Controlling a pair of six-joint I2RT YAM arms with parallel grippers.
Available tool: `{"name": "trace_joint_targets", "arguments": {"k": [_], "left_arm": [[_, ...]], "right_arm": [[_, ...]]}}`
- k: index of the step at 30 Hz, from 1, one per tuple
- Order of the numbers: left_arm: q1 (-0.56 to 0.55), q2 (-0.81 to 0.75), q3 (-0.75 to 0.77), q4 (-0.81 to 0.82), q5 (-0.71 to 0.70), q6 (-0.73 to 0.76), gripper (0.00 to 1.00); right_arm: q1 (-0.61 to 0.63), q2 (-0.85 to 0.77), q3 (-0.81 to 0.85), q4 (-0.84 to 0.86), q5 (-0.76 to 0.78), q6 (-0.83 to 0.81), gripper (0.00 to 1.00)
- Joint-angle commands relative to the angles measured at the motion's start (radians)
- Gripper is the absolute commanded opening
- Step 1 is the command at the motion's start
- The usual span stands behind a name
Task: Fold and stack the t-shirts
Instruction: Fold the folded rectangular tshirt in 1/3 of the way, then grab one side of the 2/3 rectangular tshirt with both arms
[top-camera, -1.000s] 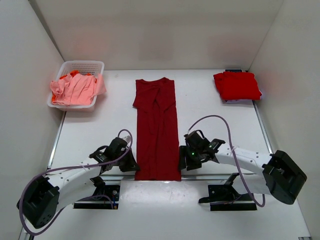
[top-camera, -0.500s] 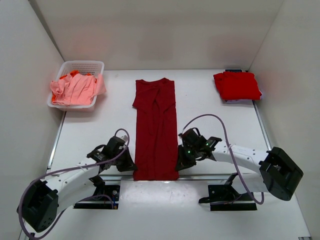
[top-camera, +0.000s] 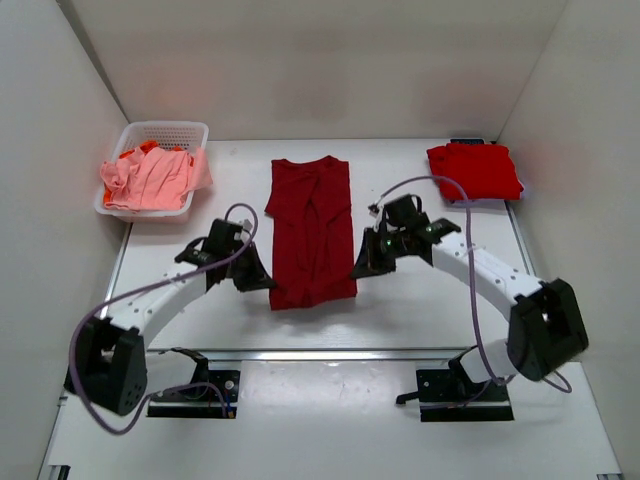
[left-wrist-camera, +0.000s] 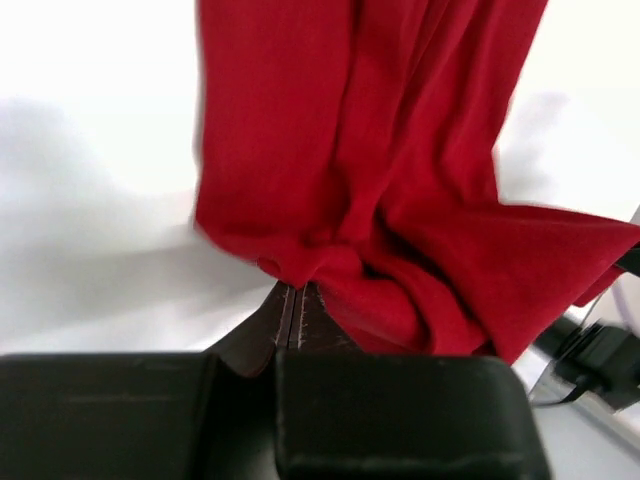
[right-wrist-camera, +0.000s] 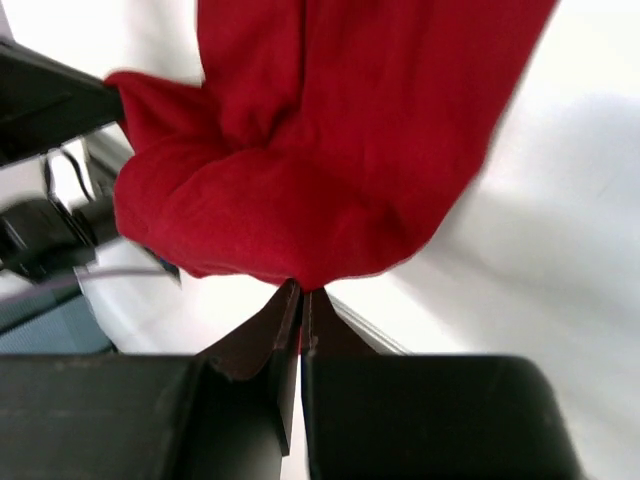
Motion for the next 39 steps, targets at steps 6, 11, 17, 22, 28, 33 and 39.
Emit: {"name": "trace_joint_targets", "arguments": {"k": [6,11,17,22,28,33,39], "left_arm": [[0.112,0.384,0.376,0.087,0.02,0.051,0.0],[0.184,0.542,0.489,0.267,0.028,-0.053,0.19],[0.238,0.482,0.43,0.424,0.034,-0.131,0.48],[0.186,0.372,0.282,0.358,0.013,-0.076,0.51],[0.081,0.206,0.001,0.364,-0.145,-0.126,0.51],[0.038,0.211,-0.061,0.405,-0.234,-0.168,0.52],[0.024,0.26,-0.055,0.469,-0.262,-0.239,0.53]], "right_arm": [[-0.185,0.357,0.432,-0.12,-0.043,-0.219,0.0],[-0.237,0.535,0.684,-0.116,0.063,-0.248,0.05],[-0.274,0.45,0.579,0.012,0.086,-0.183,0.46],[-0.242,0.345,0.375,0.036,0.093,-0.167,0.48],[-0.179,0.239,0.018,0.246,0.037,-0.026,0.43],[-0.152,0.226,-0.115,0.394,0.003,0.114,0.46],[-0.139,0.283,-0.172,0.571,-0.006,0.223,0.53]]}}
